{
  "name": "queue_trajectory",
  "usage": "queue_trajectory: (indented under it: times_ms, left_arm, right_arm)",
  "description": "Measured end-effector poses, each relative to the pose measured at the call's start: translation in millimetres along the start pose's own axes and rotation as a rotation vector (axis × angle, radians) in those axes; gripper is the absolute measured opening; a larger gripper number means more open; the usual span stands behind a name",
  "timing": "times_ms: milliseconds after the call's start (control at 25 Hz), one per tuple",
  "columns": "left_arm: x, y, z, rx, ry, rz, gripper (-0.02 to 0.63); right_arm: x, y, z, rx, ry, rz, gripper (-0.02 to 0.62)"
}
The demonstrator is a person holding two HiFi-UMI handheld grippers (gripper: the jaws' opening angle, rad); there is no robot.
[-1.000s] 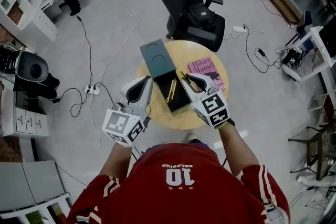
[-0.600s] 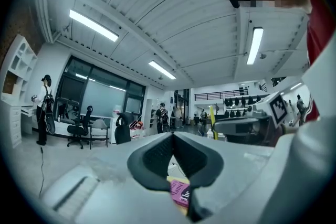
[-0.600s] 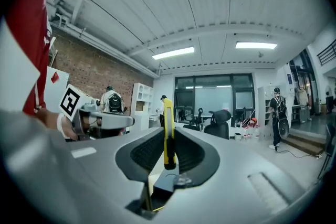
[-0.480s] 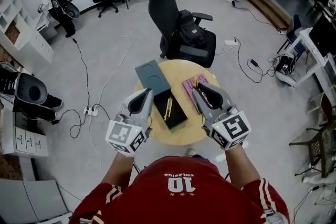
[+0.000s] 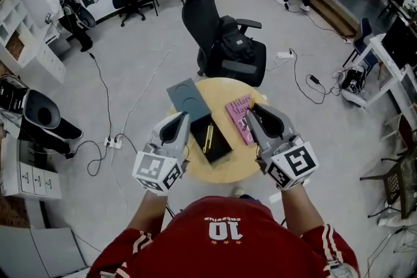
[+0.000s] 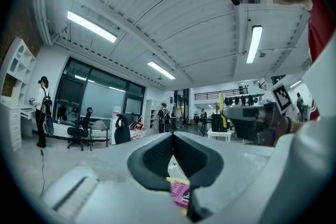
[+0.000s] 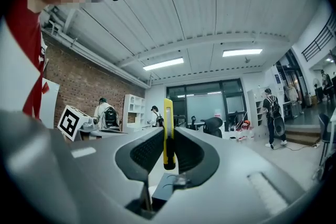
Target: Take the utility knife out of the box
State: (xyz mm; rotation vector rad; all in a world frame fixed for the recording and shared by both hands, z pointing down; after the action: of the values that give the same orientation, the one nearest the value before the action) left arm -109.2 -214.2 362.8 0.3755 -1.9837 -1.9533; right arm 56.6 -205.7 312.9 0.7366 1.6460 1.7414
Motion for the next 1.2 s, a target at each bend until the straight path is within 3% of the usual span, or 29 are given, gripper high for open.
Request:
queue_trajectory:
  times_ms: [400,720,920,1200]
  left_arm:
    - [-8.8,1.2,-7.5,-0.004,0.004,-0.024,0.022]
    - [-11.9,1.9,-11.4,-0.005,0.023,-0.044,0.11]
    - [-12.9,9.8,-16.7,0.019,0.026,-0.041,0.157]
    - [-15.7,36.5,-26.6,0.077,0.024,-0.008,0.172]
  right_arm:
    - [-7.6,4.0,2.2,0.004,-0.006,-0.01,0.055]
    - [-8.9,3.9,-0.6,0.005,-0.016,-0.006,0.055]
    - [-10.7,5.2,-1.2,0.011,-0.02,-0.01,0.055]
    - [-15.3,9.7,1.3,0.02,-0.027,-0.019,0.055]
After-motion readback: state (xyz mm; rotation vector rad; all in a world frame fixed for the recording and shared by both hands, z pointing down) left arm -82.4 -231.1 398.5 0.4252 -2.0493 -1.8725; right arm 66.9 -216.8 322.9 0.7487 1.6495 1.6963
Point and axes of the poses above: the fingertips, and each gripper's own axes: z backward along the fingers, x to its left, y out of its underside, the point moved 1 cm from there along z, backward along the fingers, and after that the axes turned 9 degrees about -y, right-handed, at the moved point
